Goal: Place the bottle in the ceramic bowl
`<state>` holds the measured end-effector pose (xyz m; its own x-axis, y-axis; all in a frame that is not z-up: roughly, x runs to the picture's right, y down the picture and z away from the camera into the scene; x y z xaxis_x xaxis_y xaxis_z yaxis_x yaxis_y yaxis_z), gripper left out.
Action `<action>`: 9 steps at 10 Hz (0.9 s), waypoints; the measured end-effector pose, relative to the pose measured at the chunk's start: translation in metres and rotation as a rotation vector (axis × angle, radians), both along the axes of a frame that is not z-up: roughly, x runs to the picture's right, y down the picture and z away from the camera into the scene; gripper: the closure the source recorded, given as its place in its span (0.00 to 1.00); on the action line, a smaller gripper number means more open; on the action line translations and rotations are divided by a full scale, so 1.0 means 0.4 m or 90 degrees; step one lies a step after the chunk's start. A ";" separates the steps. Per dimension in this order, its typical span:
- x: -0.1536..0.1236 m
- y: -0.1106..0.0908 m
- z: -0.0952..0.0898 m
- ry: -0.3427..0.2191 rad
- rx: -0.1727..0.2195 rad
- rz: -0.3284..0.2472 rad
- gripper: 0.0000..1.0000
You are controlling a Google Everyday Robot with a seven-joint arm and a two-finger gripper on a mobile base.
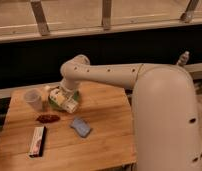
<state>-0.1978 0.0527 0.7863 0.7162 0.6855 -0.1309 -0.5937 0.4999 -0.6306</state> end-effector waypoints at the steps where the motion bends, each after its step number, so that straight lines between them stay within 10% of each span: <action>1: -0.013 -0.009 0.009 -0.001 0.003 0.001 1.00; 9: -0.004 -0.062 0.050 0.016 0.022 0.024 1.00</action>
<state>-0.1994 0.0279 0.8063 0.6868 0.7160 -0.1251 -0.6282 0.4981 -0.5977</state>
